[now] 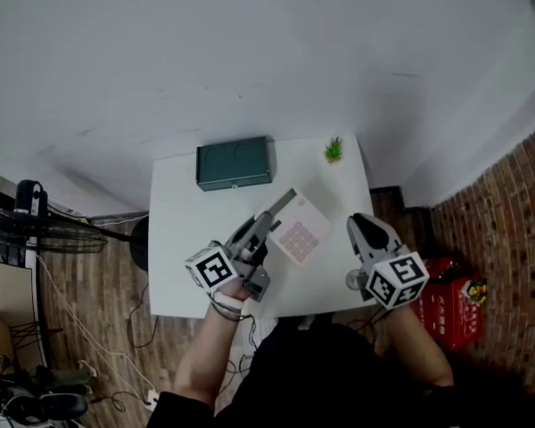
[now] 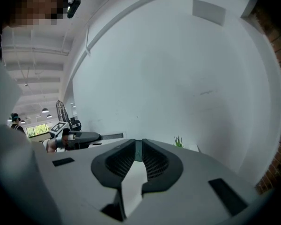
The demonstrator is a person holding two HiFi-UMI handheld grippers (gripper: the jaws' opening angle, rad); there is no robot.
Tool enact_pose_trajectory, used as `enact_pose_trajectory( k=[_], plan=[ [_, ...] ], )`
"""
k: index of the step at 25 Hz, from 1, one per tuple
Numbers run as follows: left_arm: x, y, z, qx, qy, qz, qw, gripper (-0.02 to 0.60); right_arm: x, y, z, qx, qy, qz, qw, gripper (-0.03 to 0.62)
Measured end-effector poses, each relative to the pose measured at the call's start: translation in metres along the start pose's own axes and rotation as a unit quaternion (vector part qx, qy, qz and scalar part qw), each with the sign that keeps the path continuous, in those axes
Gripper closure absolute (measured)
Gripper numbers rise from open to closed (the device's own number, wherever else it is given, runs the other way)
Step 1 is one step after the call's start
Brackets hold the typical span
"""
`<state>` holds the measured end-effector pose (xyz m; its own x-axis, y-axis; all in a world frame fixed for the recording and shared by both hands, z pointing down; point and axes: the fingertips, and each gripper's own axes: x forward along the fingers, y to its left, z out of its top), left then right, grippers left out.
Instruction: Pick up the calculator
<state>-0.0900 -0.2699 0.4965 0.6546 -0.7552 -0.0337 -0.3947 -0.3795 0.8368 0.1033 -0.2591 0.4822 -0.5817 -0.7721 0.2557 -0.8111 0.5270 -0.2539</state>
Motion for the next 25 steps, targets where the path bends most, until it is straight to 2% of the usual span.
enact_pose_trajectory(
  k=[3, 6, 13, 17, 21, 25],
  plan=[
    [-0.014, -0.008, 0.026, -0.006, -0.021, -0.015, 0.9996, 0.517, 0.015, 0.017, 0.008, -0.015, 0.012, -0.006, 1.000, 0.549],
    [-0.017, -0.024, 0.038, -0.001, -0.038, -0.024, 0.9990, 0.517, 0.012, 0.015, 0.018, -0.020, 0.002, -0.011, 1.000, 0.566],
    [-0.025, -0.056, 0.056, 0.007, -0.082, -0.031, 0.9961, 0.517, 0.003, 0.006, 0.036, -0.035, -0.023, -0.002, 0.999, 0.588],
    [-0.031, -0.067, 0.061, 0.004, -0.108, -0.030, 0.9936, 0.517, -0.005, 0.007, 0.041, -0.062, -0.025, 0.000, 0.998, 0.589],
    [-0.033, -0.075, 0.065, 0.005, -0.122, -0.035, 0.9919, 0.517, -0.007, 0.009, 0.044, -0.082, -0.027, 0.005, 0.996, 0.589],
    [-0.032, -0.082, 0.068, 0.006, -0.128, -0.047, 0.9907, 0.517, -0.003, 0.008, 0.041, -0.081, -0.024, 0.009, 0.996, 0.589]
  ],
)
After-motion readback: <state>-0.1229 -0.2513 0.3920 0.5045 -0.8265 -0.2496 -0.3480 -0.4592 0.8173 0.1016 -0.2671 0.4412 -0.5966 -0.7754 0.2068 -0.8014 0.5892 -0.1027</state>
